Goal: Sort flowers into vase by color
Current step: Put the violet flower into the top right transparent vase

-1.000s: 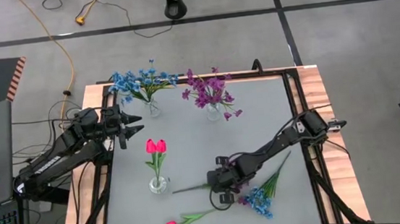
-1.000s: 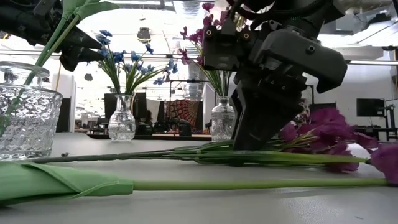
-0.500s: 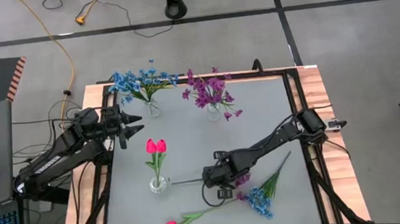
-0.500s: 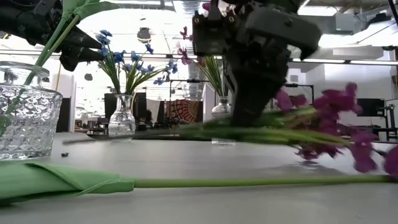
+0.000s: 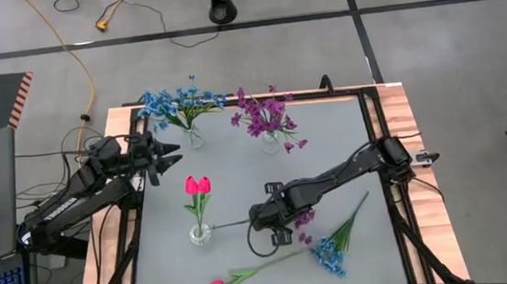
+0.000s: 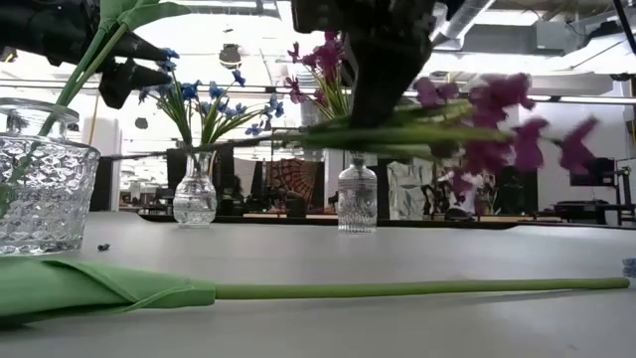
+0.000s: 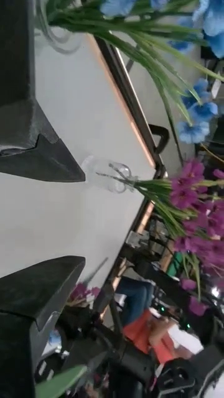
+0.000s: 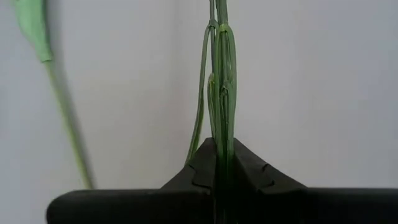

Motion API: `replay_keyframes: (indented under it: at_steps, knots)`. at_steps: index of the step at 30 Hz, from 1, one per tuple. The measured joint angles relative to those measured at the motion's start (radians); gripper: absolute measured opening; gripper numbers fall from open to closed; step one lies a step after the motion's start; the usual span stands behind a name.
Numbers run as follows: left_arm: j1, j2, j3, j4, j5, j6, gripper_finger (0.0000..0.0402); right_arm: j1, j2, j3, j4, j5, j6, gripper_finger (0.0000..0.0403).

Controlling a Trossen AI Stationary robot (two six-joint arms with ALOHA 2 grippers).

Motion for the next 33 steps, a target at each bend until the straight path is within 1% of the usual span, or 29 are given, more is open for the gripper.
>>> replay_keyframes:
  at_steps: [6, 10, 13, 19, 25, 33]
  knots:
    - [0.0, 0.0, 0.0, 0.039, 0.077, -0.024, 0.0192, -0.019, 0.0, 0.076, -0.102, 0.092, -0.019, 0.0054]
    - [-0.003, 0.003, 0.0, 0.04, 0.114, -0.026, 0.0192, -0.038, -0.001, 0.116, -0.116, 0.124, -0.029, 0.0054]
    - [-0.028, 0.026, 0.0, 0.04, 0.118, -0.028, 0.0192, -0.054, -0.001, 0.139, -0.117, 0.143, -0.052, 0.0054]
    - [-0.119, 0.134, 0.0, 0.051, 0.104, -0.046, 0.0192, -0.091, -0.002, 0.156, -0.117, 0.148, -0.118, 0.0054]
    - [-0.196, 0.265, 0.0, 0.19, 0.092, -0.098, 0.0192, -0.11, -0.002, 0.156, -0.113, 0.151, -0.198, 0.0054]
    - [-0.265, 0.411, 0.0, 0.318, 0.085, -0.107, 0.0192, -0.114, -0.002, 0.156, -0.097, 0.177, -0.209, 0.0054]
